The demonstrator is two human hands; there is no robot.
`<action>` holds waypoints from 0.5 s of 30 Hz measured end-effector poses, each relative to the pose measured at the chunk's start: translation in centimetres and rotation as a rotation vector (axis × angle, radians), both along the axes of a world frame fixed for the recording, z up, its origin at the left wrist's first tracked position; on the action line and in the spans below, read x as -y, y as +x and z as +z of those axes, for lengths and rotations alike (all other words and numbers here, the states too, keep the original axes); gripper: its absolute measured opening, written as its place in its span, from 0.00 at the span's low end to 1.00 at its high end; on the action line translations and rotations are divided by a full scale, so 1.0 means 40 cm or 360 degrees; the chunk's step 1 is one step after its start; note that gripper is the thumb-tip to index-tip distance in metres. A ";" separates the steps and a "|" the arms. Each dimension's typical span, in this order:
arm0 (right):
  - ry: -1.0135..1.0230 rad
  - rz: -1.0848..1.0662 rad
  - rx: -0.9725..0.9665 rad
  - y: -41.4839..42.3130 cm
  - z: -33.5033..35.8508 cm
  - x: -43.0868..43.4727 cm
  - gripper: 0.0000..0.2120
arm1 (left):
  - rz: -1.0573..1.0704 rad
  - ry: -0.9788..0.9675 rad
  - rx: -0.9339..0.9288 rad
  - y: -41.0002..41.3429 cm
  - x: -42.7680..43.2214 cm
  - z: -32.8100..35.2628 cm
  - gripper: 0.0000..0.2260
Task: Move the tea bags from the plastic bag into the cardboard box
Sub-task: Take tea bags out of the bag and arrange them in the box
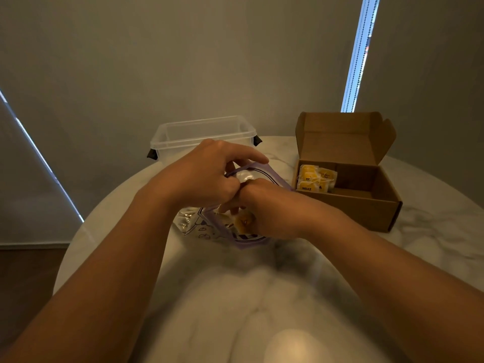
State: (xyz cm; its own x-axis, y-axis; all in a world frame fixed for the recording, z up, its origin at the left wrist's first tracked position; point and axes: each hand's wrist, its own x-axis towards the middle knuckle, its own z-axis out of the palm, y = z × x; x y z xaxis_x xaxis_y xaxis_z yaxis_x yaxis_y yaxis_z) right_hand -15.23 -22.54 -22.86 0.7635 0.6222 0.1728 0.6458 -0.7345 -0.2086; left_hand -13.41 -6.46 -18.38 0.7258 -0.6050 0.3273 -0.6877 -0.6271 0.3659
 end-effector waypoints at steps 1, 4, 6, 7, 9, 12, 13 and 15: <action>0.0020 0.0006 0.0016 0.000 0.000 0.001 0.25 | 0.0001 0.0003 0.0001 0.001 0.000 -0.001 0.26; 0.0080 0.0012 0.0023 -0.004 0.003 0.006 0.22 | -0.0004 0.0001 0.0009 0.004 0.000 -0.002 0.26; 0.0053 -0.0003 0.0067 -0.009 0.006 0.016 0.18 | -0.0015 -0.0003 0.0019 0.006 -0.001 -0.003 0.26; 0.0036 -0.0018 0.0082 -0.012 0.008 0.023 0.15 | -0.0018 -0.0008 0.0023 0.008 -0.002 -0.004 0.26; 0.0061 -0.0017 0.0097 -0.021 0.013 0.038 0.11 | -0.0020 -0.0016 0.0031 0.013 -0.003 -0.007 0.26; 0.0231 0.0028 0.0126 -0.037 0.025 0.064 0.09 | -0.0017 -0.0009 0.0055 0.017 -0.005 -0.008 0.26; 0.0315 0.0028 0.0114 -0.044 0.030 0.075 0.09 | -0.0023 -0.0012 0.0062 0.018 -0.006 -0.008 0.26; 0.0509 -0.0012 0.0045 -0.056 0.045 0.102 0.08 | -0.0039 -0.0034 0.0067 0.019 -0.007 -0.007 0.26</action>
State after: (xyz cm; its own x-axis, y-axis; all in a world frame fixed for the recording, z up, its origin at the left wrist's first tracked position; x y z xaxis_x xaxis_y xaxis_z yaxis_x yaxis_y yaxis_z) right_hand -17.49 -26.61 -21.05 0.7600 0.5273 0.3800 0.6494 -0.6394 -0.4116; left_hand -12.64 -6.20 -18.66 0.6962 -0.6149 0.3704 -0.7178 -0.6023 0.3494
